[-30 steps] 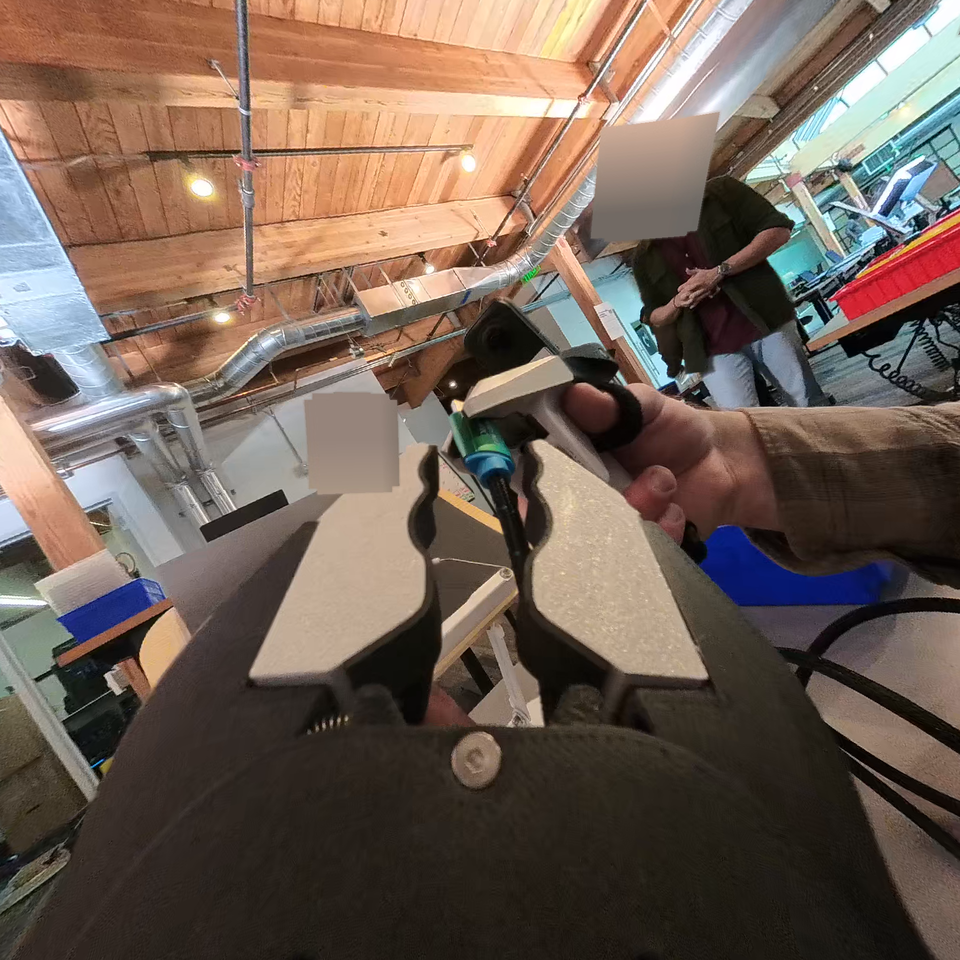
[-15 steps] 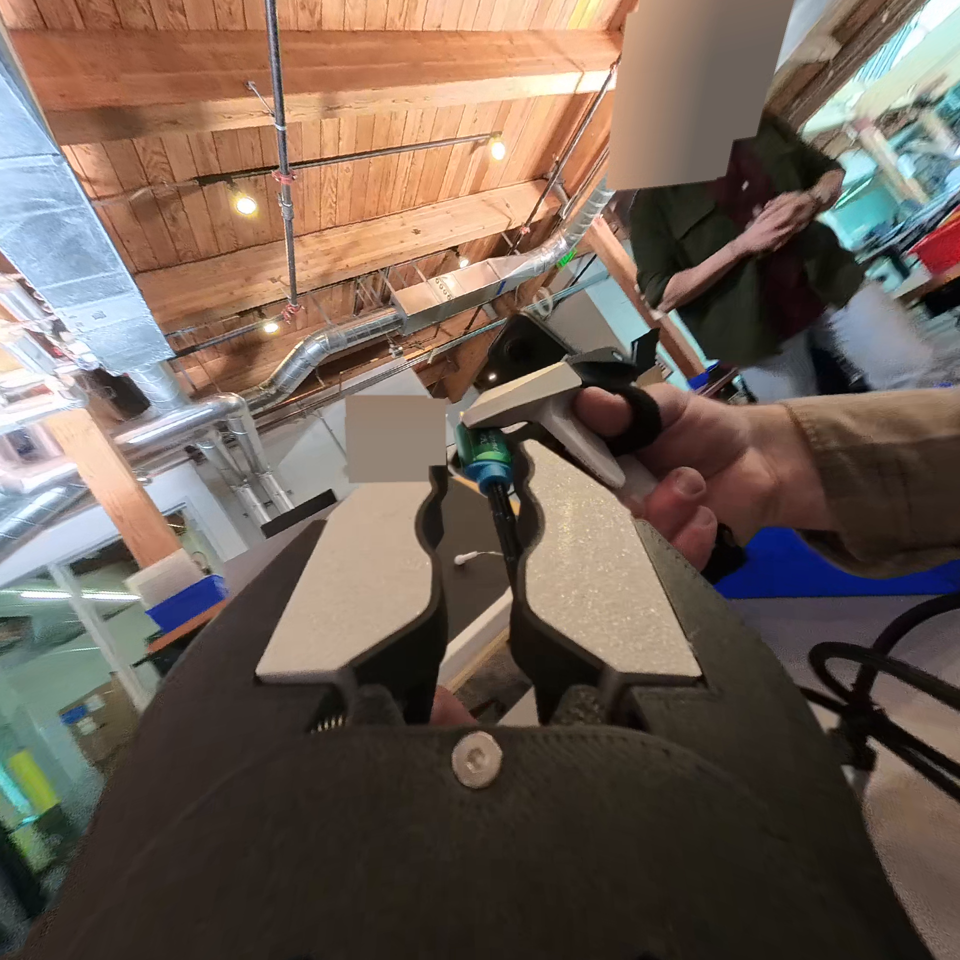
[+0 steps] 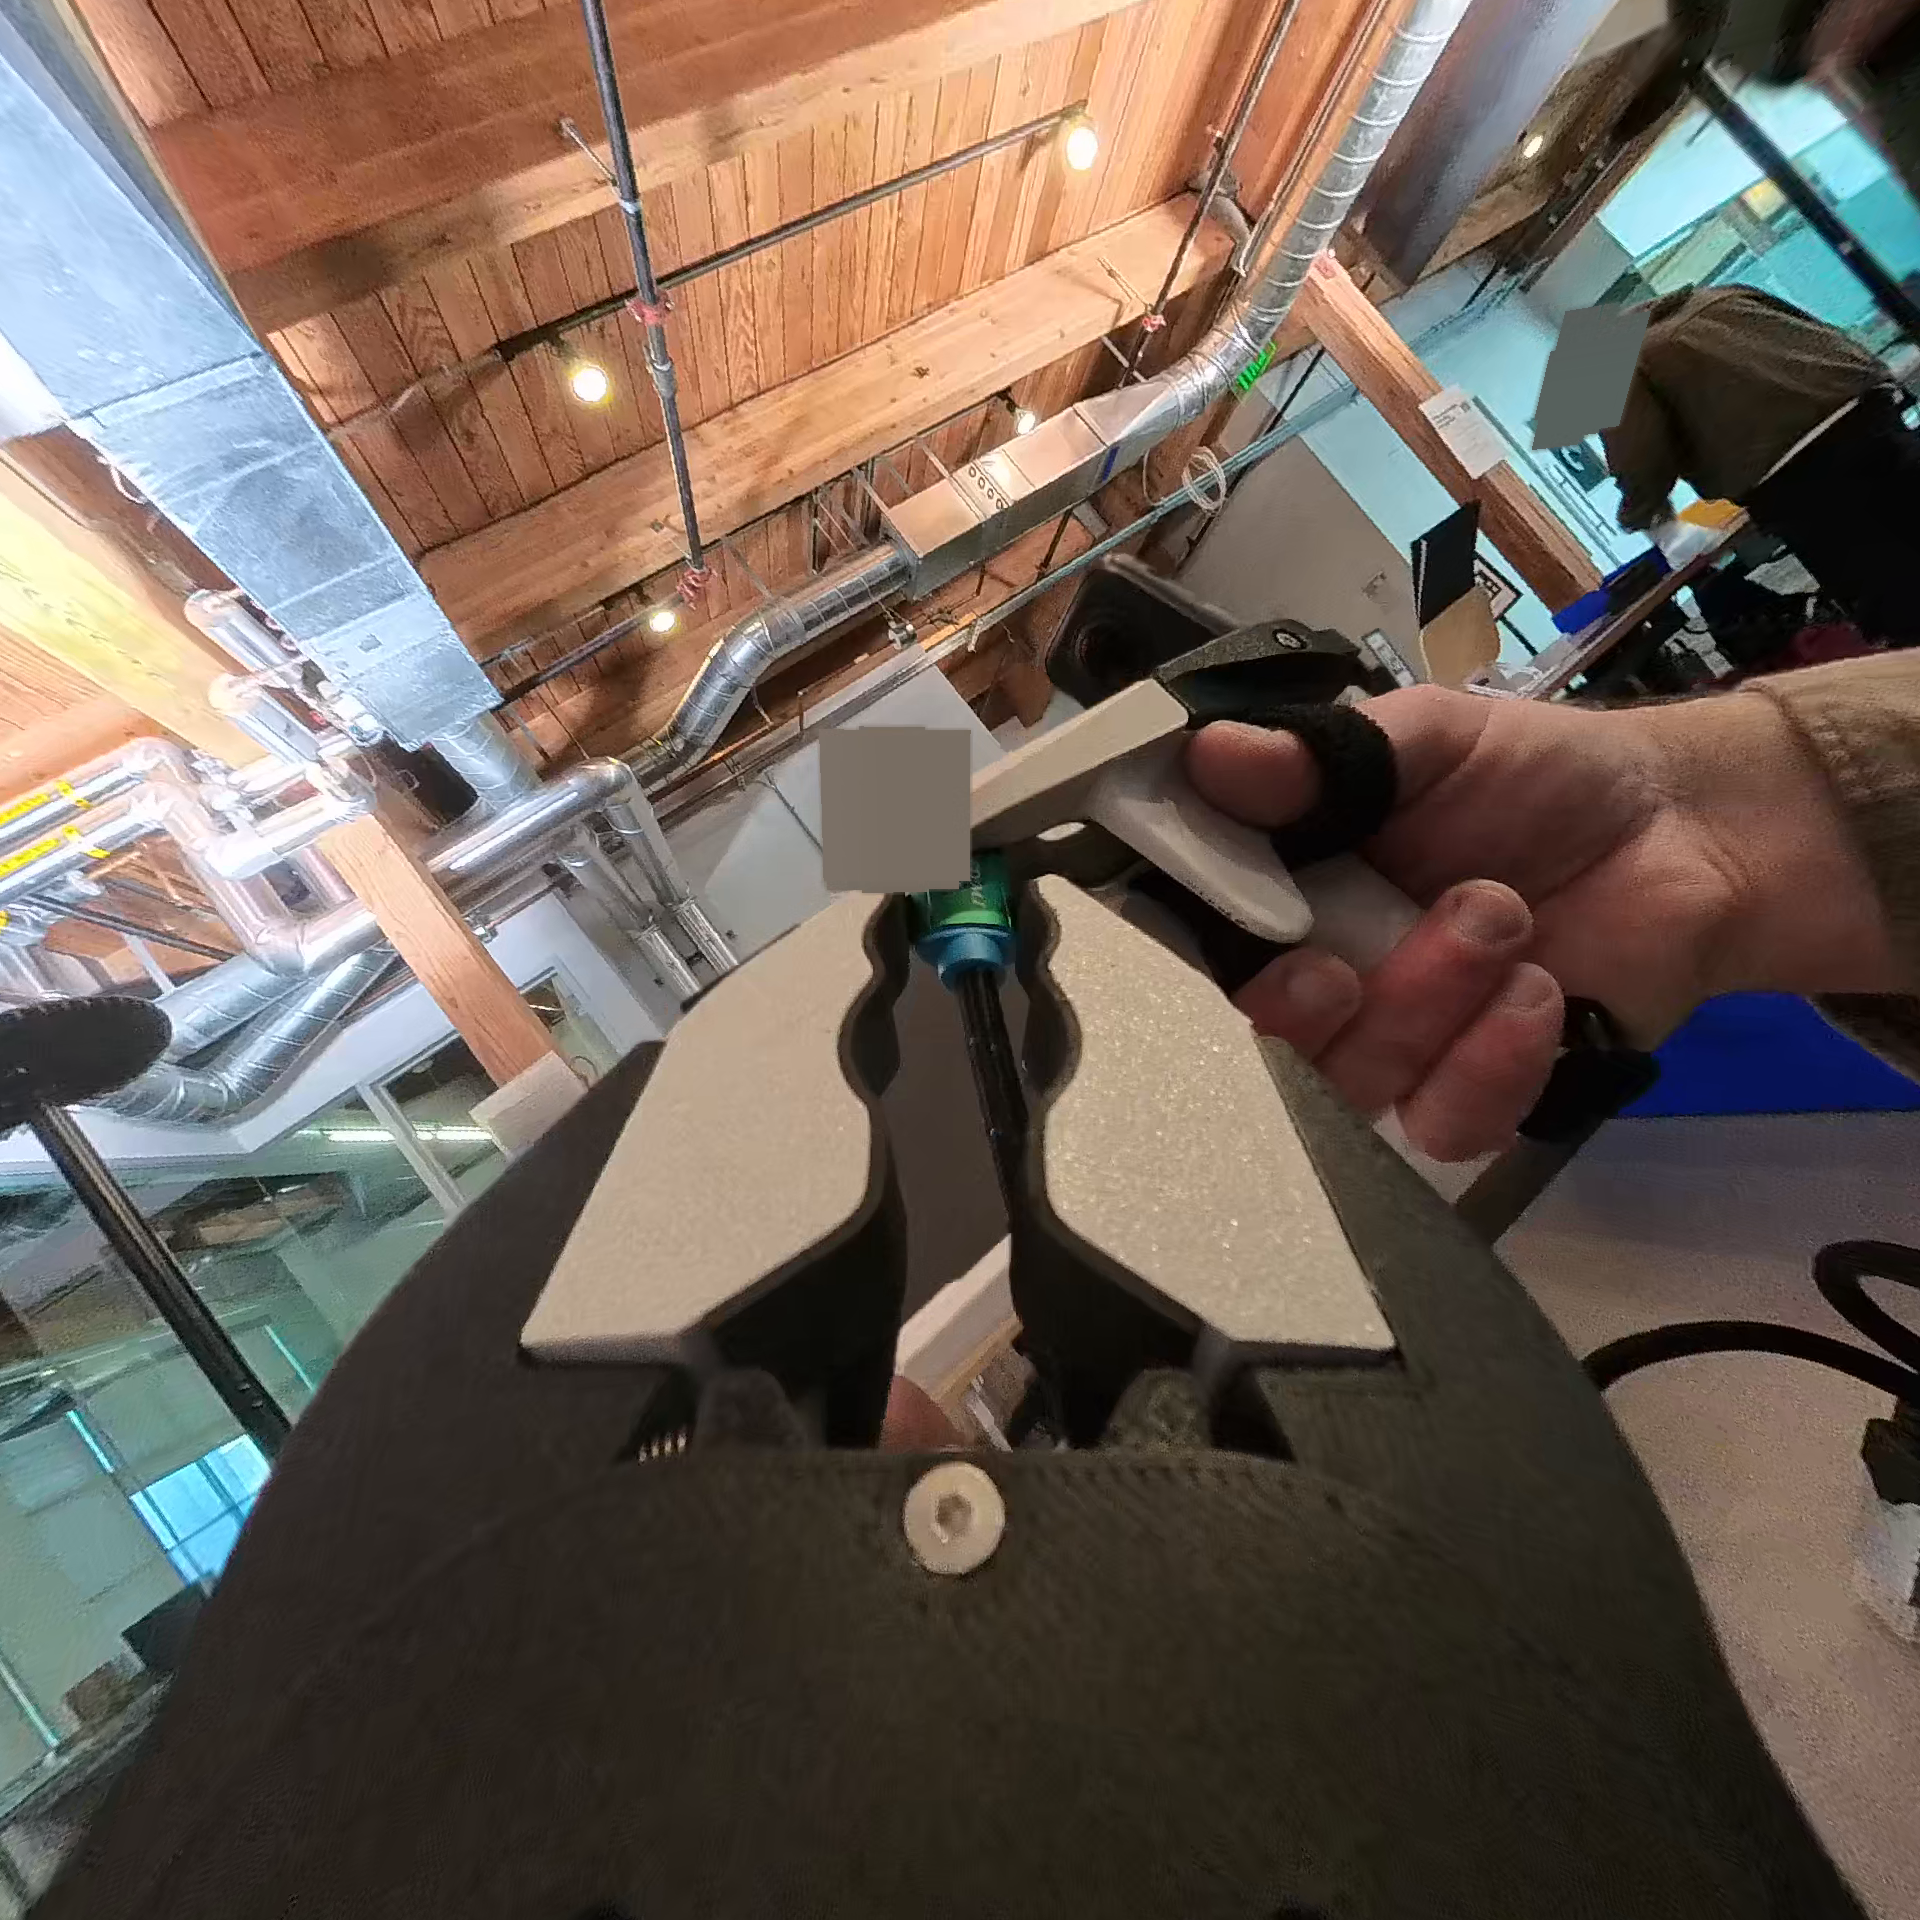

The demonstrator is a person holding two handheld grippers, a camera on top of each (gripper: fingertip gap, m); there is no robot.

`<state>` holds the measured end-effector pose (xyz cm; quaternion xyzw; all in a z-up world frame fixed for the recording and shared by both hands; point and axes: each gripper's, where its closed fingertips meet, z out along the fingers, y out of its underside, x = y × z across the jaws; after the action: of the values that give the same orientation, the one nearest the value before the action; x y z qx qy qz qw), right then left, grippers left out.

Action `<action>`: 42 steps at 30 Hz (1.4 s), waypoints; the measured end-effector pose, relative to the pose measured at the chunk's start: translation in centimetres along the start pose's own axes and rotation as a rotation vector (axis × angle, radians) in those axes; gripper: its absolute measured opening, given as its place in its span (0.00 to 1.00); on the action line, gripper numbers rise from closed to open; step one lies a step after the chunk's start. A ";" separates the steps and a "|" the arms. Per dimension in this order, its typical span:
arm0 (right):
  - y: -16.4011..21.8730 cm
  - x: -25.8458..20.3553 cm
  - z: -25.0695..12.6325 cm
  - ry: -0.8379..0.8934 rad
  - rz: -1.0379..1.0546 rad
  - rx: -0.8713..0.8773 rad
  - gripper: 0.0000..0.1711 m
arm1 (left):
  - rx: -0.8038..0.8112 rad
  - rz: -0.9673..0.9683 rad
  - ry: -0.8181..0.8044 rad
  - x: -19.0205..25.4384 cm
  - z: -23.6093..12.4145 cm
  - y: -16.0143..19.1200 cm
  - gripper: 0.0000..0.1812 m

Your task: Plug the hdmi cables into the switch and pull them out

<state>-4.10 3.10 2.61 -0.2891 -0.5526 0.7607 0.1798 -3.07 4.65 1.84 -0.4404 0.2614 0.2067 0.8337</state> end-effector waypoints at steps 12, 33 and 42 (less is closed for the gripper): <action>-2.2 2.8 -4.1 0.716 -1.039 -0.506 0.26 | -0.192 -0.244 0.162 -1.7 0.7 1.8 0.11; 0.0 3.2 -1.2 0.856 -1.929 -0.869 0.05 | -0.412 -0.651 0.487 -0.1 -0.4 1.6 0.10; -1.7 3.5 -1.0 0.946 -1.506 -0.477 0.06 | -0.238 -0.678 0.489 -1.6 -0.3 0.3 0.21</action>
<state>-6.25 6.48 3.14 -0.1634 -0.6060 0.1111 0.7705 -4.51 4.35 2.48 -0.6305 0.2660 -0.1606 0.7113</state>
